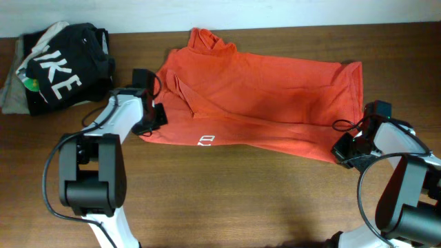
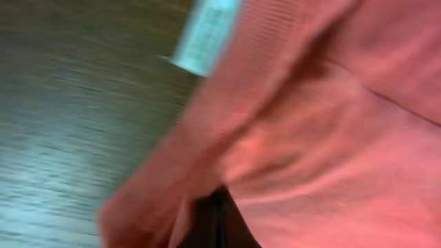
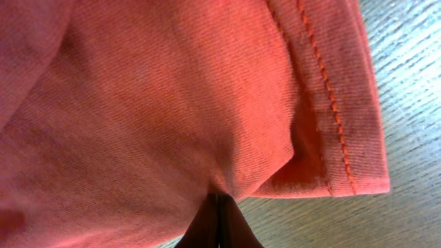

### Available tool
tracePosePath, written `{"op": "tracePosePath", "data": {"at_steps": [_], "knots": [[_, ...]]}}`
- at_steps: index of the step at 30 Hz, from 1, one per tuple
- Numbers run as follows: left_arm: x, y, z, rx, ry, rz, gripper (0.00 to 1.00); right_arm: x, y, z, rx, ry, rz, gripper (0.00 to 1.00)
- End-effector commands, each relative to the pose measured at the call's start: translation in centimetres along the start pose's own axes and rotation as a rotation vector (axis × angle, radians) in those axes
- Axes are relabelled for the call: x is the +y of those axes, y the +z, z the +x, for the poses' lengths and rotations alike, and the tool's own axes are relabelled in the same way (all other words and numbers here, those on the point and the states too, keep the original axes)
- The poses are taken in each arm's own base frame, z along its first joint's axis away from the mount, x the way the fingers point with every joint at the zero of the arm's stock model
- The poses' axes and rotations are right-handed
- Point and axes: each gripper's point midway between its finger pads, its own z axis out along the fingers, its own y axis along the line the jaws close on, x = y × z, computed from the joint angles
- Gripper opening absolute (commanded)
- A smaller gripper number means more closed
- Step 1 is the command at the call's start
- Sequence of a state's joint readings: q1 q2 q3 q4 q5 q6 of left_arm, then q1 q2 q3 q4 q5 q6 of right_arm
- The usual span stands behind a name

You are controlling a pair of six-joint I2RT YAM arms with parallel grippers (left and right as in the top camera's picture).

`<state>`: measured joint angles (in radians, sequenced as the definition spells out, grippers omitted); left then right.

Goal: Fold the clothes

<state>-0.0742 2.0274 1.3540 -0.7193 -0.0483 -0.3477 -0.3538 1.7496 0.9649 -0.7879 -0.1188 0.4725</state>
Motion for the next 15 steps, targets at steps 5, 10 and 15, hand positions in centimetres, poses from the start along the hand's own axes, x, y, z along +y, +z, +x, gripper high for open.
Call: {"op": "tracePosePath", "data": {"at_steps": [5, 10, 15], "knots": [[5.5, 0.1, 0.1, 0.059, -0.116, -0.073, 0.01, -1.2, 0.8, 1.0, 0.034, 0.056, 0.048, 0.04], [10.0, -3.5, -0.9, -0.011, -0.276, -0.168, 0.01, -2.8, -2.2, 1.0, 0.007, 0.089, 0.151, 0.04], [10.2, -9.8, -2.2, -0.154, -0.32, -0.121, 0.01, -2.7, -5.8, 1.8, -0.033, 0.087, 0.129, 0.04]]}}
